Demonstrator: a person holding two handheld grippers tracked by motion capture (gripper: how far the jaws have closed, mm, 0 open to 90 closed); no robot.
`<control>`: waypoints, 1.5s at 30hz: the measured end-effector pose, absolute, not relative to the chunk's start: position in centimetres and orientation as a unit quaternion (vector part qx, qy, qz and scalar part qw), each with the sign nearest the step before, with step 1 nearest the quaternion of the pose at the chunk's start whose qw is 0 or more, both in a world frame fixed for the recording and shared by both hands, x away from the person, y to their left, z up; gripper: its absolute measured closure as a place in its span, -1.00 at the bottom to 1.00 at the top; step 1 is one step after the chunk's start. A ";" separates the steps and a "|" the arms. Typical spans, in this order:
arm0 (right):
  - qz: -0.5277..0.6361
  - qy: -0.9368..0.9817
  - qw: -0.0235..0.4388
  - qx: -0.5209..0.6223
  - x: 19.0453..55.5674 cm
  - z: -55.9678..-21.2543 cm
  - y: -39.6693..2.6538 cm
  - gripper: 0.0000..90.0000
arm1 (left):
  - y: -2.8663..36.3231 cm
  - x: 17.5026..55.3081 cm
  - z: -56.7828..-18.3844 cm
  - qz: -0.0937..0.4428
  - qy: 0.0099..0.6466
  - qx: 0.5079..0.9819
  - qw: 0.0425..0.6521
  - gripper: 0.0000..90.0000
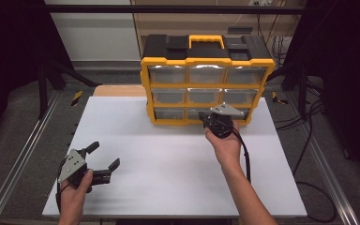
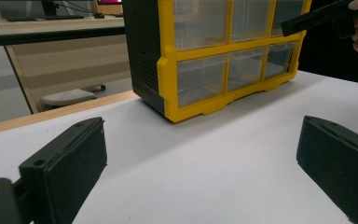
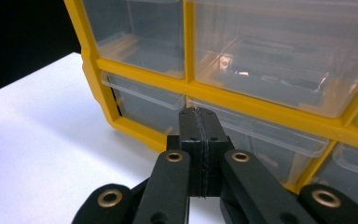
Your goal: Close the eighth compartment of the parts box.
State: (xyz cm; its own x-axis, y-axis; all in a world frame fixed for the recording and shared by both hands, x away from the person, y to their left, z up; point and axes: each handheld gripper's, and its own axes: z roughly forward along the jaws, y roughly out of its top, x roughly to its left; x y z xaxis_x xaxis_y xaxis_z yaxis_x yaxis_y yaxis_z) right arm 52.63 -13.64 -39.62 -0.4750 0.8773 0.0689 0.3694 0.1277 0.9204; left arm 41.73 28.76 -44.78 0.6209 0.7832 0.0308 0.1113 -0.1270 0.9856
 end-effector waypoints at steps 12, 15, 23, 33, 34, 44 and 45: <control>0.503 0.697 0.264 0.438 51.9 -38.8 -14.6 1.00 | 28.8 41.7 -44.8 0.292 0.324 0.691 0.576 -0.96; 0.505 0.696 0.265 0.436 51.7 -38.6 -14.7 1.00 | 28.8 41.7 -44.8 0.292 0.324 0.691 0.576 -0.96; 0.508 0.693 0.270 0.435 51.3 -38.2 -15.3 1.00 | 28.8 41.8 -44.8 0.291 0.325 0.692 0.576 -0.96; 0.510 0.687 0.278 0.436 50.7 -37.8 -16.2 0.99 | 28.8 41.8 -44.9 0.291 0.325 0.692 0.575 -0.96; 0.511 0.686 0.279 0.436 50.7 -37.8 -16.3 0.92 | 28.8 41.8 -44.9 0.290 0.325 0.692 0.575 -0.96; 0.521 0.686 0.265 0.433 49.7 -37.8 -16.9 -0.18 | 29.1 41.8 -44.9 0.289 0.332 0.685 0.580 -0.96; 0.523 0.686 0.262 0.433 49.6 -37.7 -16.9 -0.25 | 29.1 41.8 -44.9 0.289 0.333 0.685 0.580 -0.96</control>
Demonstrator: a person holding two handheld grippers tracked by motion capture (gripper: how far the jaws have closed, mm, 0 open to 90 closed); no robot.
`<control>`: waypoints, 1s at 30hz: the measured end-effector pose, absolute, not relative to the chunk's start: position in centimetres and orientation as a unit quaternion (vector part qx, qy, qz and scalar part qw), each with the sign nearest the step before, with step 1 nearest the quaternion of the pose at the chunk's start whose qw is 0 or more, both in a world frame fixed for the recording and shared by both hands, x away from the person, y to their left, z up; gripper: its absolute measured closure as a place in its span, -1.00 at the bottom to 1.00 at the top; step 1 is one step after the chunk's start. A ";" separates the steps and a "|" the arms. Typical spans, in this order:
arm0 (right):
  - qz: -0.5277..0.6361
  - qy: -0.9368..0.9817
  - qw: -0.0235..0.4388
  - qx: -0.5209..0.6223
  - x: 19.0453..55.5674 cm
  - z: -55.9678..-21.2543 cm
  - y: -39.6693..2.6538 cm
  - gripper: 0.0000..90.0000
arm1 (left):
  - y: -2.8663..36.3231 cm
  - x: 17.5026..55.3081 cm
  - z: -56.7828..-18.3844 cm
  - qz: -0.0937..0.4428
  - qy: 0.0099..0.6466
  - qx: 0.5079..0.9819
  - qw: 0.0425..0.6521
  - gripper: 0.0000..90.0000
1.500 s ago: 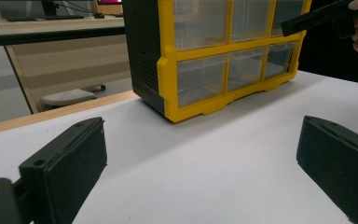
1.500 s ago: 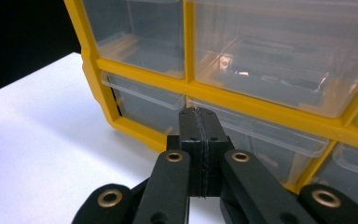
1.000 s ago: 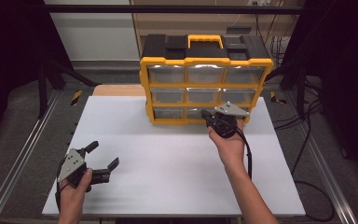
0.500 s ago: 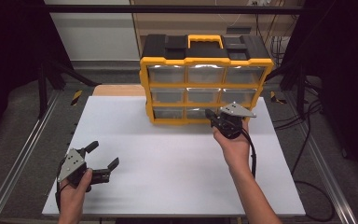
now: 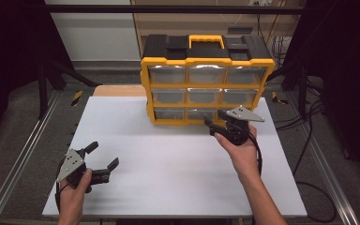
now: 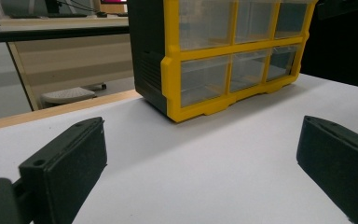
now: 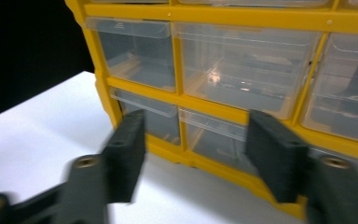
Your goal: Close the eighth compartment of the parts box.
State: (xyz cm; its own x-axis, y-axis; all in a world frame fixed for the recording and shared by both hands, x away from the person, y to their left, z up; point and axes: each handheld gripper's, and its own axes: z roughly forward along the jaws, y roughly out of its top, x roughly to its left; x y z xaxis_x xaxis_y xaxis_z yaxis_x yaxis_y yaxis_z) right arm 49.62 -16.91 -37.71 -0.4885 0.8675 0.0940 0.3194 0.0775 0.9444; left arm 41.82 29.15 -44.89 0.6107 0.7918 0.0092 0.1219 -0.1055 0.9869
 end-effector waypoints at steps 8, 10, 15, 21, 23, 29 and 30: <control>0.535 0.679 0.266 0.426 48.5 -37.2 -17.0 -0.73 | 29.1 41.8 -45.0 0.287 0.334 0.686 0.579 -0.97; 0.542 0.674 0.268 0.424 48.1 -37.3 -17.0 -0.78 | 29.2 41.8 -45.0 0.288 0.336 0.684 0.580 -0.97; 0.549 0.677 0.271 0.408 47.5 -37.7 -17.0 -0.85 | 29.4 41.7 -44.9 0.289 0.340 0.681 0.580 -0.97; 0.556 0.679 0.277 0.391 46.6 -38.2 -17.1 -0.86 | 29.5 41.7 -44.9 0.288 0.341 0.679 0.583 -0.97; 0.555 0.678 0.280 0.392 46.3 -38.3 -17.2 -0.87 | 29.5 41.8 -44.9 0.287 0.340 0.680 0.582 -0.97; 0.557 0.672 0.286 0.395 45.8 -38.4 -18.2 -0.88 | 29.4 41.8 -45.0 0.288 0.338 0.682 0.581 -0.97; 0.556 0.671 0.288 0.396 45.7 -38.5 -18.4 -0.88 | 29.4 41.8 -45.0 0.288 0.339 0.682 0.580 -0.97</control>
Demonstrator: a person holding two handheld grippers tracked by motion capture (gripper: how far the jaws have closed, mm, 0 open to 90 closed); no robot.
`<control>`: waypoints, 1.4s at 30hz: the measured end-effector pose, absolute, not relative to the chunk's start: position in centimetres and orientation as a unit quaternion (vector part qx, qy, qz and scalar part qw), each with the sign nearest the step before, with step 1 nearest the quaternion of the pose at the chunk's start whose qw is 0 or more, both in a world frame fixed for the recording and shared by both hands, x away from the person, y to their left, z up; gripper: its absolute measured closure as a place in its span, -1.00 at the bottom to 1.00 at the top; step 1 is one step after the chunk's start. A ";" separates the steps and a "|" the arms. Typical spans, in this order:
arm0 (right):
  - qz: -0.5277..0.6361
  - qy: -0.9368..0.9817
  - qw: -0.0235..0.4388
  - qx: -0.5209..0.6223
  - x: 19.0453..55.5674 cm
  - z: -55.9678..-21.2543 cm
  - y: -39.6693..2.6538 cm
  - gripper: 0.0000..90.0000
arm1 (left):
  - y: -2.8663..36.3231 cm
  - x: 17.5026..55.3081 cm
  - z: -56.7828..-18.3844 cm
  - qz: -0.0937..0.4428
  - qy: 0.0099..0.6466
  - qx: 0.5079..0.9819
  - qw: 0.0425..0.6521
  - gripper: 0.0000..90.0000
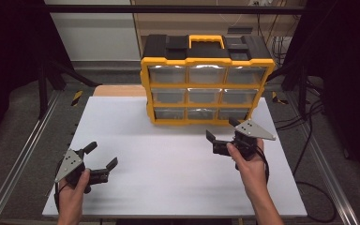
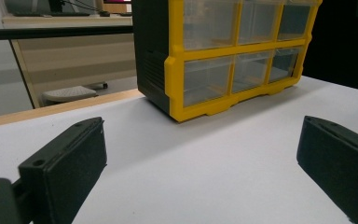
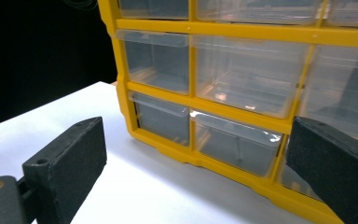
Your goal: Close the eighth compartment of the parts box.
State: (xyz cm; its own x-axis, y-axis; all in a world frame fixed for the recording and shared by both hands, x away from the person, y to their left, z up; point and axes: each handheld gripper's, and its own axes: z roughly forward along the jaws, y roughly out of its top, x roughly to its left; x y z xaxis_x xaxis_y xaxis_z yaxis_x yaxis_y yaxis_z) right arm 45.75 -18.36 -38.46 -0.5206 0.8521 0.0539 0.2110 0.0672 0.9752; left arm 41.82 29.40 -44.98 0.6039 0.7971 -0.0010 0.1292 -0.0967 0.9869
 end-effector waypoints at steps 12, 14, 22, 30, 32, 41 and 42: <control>0.558 0.664 0.296 0.401 45.0 -39.3 -20.4 -0.83 | 29.6 41.8 -45.0 0.288 0.341 0.682 0.580 -0.97; 0.559 0.662 0.296 0.402 45.0 -39.4 -20.7 -0.82 | 29.6 41.8 -45.0 0.288 0.341 0.682 0.580 -0.97; 0.563 0.661 0.300 0.395 44.7 -39.3 -21.6 -0.83 | 29.9 41.8 -44.9 0.291 0.343 0.677 0.582 -0.97; 0.569 0.659 0.309 0.384 44.0 -39.1 -22.4 -0.86 | 30.0 41.8 -44.8 0.290 0.343 0.677 0.583 -0.97; 0.569 0.658 0.312 0.382 43.8 -39.1 -22.6 -0.86 | 30.1 41.8 -44.8 0.289 0.342 0.678 0.583 -0.97; 0.567 0.655 0.318 0.385 42.7 -39.7 -24.0 -0.86 | 30.0 41.8 -45.0 0.280 0.336 0.686 0.582 -0.96; 0.567 0.655 0.318 0.386 42.6 -39.8 -24.2 -0.86 | 30.0 41.9 -45.0 0.279 0.336 0.686 0.582 -0.96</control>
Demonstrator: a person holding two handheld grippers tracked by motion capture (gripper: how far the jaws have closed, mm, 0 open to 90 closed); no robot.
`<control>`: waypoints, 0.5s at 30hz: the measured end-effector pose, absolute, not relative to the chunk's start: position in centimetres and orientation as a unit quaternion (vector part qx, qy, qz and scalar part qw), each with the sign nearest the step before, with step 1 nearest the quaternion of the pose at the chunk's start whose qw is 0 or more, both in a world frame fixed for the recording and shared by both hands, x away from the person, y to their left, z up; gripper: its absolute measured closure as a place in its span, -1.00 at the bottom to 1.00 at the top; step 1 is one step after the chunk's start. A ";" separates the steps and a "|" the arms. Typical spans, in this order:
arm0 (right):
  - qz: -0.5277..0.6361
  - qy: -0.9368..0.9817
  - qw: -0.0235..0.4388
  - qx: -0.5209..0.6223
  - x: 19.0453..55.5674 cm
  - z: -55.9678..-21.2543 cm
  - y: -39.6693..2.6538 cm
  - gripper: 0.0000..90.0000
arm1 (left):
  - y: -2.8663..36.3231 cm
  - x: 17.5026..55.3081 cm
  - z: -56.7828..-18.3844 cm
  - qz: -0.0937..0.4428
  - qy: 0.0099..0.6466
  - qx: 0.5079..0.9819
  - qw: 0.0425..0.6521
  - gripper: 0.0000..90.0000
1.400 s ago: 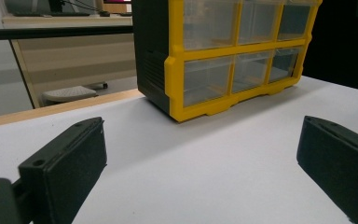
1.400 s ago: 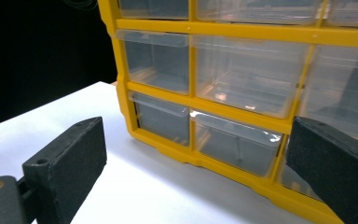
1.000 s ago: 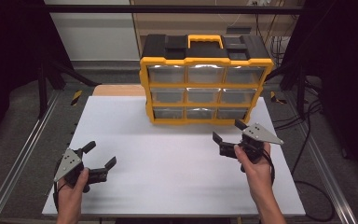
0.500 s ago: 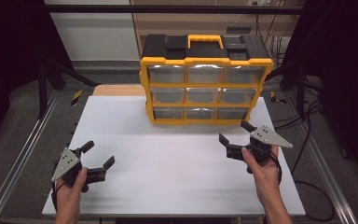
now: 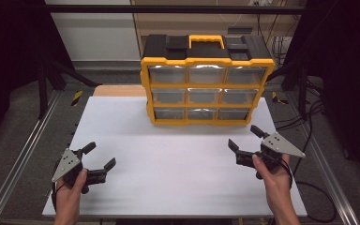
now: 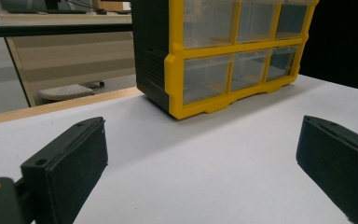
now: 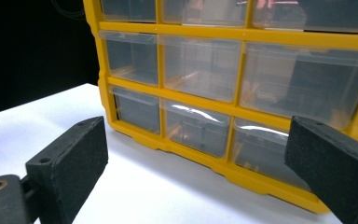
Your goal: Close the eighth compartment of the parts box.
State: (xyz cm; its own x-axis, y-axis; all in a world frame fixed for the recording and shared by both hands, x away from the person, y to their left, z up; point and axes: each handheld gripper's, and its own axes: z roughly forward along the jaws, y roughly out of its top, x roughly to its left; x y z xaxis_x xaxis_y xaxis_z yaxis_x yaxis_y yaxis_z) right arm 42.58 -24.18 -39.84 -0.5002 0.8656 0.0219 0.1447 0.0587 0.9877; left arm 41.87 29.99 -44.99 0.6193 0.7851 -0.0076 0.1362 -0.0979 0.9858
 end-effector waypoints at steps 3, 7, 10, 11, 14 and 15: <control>0.566 0.655 0.319 0.387 42.2 -40.1 -24.9 -0.86 | 30.0 41.9 -45.0 0.277 0.334 0.688 0.582 -0.95; 0.564 0.656 0.316 0.389 41.7 -40.6 -25.6 -0.85 | 30.0 41.9 -45.0 0.275 0.334 0.689 0.582 -0.95; 0.562 0.657 0.316 0.390 41.4 -41.1 -26.1 -0.85 | 30.0 41.9 -45.1 0.275 0.333 0.689 0.582 -0.95; 0.562 0.657 0.315 0.391 41.3 -41.2 -26.2 -0.85 | 30.0 41.9 -45.1 0.275 0.333 0.690 0.581 -0.95; 0.562 0.658 0.313 0.391 41.1 -41.7 -26.4 -0.85 | 30.0 42.0 -45.1 0.272 0.332 0.692 0.581 -0.95; 0.561 0.659 0.313 0.391 41.0 -41.8 -26.5 -0.85 | 30.1 42.0 -45.2 0.272 0.332 0.692 0.580 -0.95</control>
